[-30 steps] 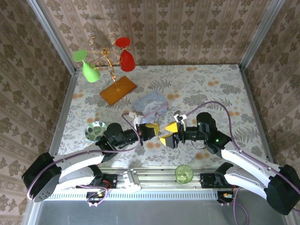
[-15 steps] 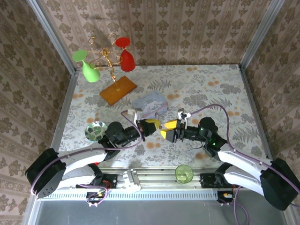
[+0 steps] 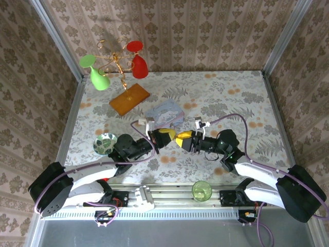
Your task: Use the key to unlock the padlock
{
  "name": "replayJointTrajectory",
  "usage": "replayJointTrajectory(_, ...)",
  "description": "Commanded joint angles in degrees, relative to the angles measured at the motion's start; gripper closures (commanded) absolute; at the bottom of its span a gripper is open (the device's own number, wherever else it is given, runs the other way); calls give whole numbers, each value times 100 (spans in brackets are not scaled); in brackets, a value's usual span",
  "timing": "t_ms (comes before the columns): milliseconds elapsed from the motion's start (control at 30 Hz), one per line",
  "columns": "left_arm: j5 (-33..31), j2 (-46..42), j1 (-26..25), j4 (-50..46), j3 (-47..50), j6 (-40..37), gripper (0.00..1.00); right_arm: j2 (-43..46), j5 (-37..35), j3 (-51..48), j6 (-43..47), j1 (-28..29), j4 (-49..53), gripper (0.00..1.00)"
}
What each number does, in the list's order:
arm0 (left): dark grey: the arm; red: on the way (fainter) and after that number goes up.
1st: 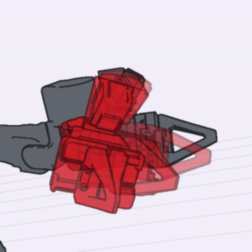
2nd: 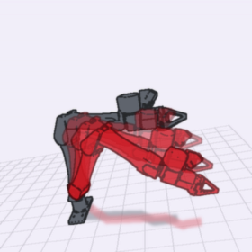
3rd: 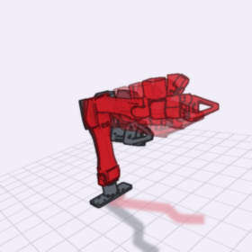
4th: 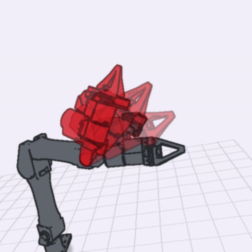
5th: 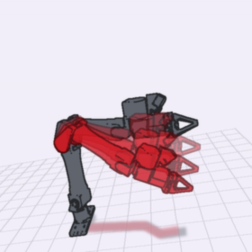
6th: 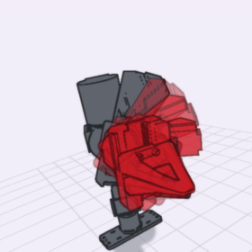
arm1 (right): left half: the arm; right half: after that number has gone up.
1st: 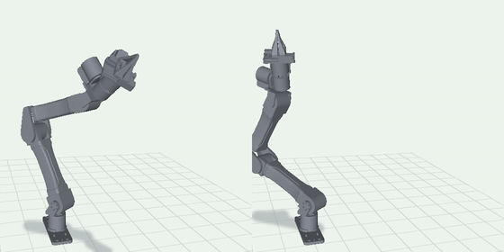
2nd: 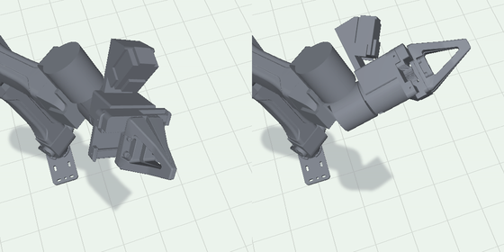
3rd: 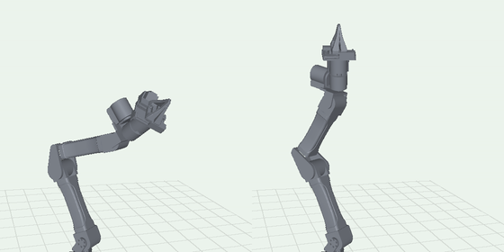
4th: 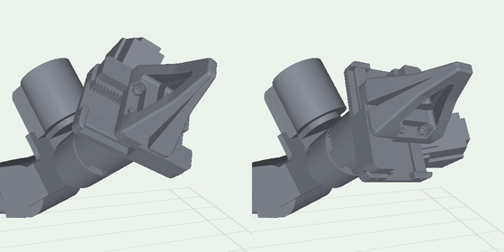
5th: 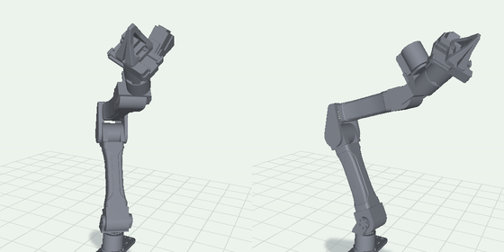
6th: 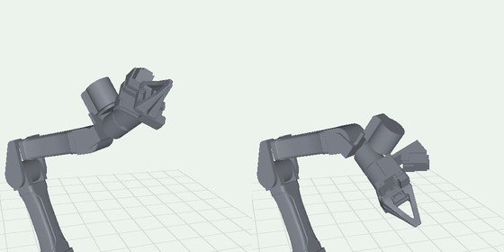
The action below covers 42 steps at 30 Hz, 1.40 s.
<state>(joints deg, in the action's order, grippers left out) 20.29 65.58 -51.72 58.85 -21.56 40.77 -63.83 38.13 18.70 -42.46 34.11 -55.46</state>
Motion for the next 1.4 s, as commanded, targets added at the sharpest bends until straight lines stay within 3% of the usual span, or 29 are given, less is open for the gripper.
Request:
replayJointTrajectory(0, -17, -10, -39, 263, -67, 41, 100, -12, 167, 45, -30, 8, -241, 58)
replayJointTrajectory(233, -21, 55, -51, 300, -98, 36, 100, -129, 162, 20, -197, 8, -604, 70)
replayJointTrajectory(533, 5, 113, -65, 383, -87, 35, 100, -411, 230, 55, -342, 26, -921, 75)
replayJointTrajectory(833, 36, 191, -74, 440, -104, 22, 100, -367, 47, -92, -290, 32, -949, 99)
replayJointTrajectory(1033, 162, 260, -67, 350, -113, -62, 100, -173, -60, -217, -179, -8, -786, 100)
replayJointTrajectory(1067, 240, 278, -70, 333, -136, -100, 88, -117, -64, -218, -138, -12, -680, 100)
replayJointTrajectory(1100, 260, 279, -65, 295, -153, -113, 63, -63, -49, -200, -78, -18, -531, 100)
replayJointTrajectory(1133, 125, 219, -41, 169, -140, -114, 25, 35, -46, -159, 19, -39, -190, 100)
replayJointTrajectory(1167, -126, 108, -15, 17, -107, -124, 0, 188, -123, -89, 183, -69, 346, 100)
replayJointTrajectory(1233, -875, -229, -1, -553, -56, -125, 0, 507, -311, 60, 650, -95, 1483, 100)
replayJointTrajectory(1367, -2266, -751, -2, -3549, -647, 24, 0, 956, -922, 421, 1234, -235, 3633, 100)
